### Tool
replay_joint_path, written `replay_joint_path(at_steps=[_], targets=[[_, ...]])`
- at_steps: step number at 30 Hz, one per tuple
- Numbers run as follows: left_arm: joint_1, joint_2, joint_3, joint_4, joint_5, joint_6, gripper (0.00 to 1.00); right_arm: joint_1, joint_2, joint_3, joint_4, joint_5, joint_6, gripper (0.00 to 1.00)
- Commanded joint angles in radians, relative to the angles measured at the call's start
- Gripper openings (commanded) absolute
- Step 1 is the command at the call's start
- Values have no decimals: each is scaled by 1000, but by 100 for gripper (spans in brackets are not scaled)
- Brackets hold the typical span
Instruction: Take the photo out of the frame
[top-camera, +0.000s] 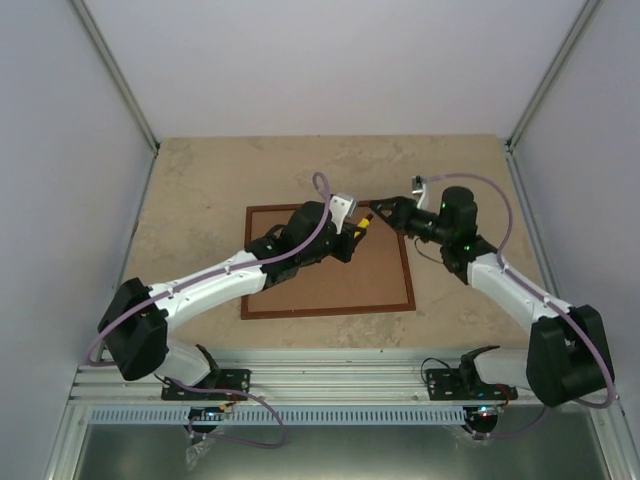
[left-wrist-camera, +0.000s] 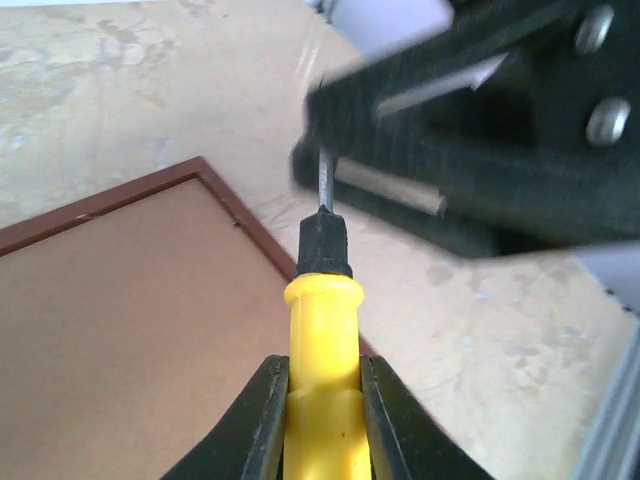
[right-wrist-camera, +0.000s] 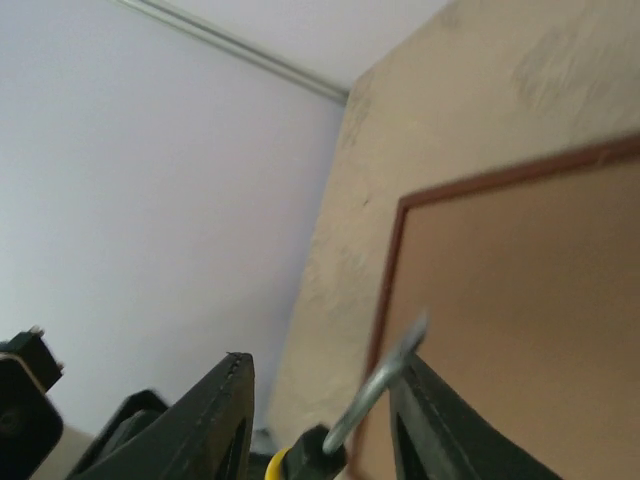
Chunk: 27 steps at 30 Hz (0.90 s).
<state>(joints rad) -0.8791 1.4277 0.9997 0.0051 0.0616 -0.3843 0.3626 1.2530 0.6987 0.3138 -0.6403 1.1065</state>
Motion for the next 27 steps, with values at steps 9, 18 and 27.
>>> replay_joint_path(at_steps=[9, 18, 27], targets=[[115, 95, 96, -179, -40, 92, 0, -146, 137, 182, -278, -113, -478, 73], [129, 170, 171, -308, -90, 283, 0, -275, 335, 217, -427, 23, -672, 69], [129, 219, 196, -368, -131, 379, 0, -274, 457, 231, -485, 191, -688, 64]])
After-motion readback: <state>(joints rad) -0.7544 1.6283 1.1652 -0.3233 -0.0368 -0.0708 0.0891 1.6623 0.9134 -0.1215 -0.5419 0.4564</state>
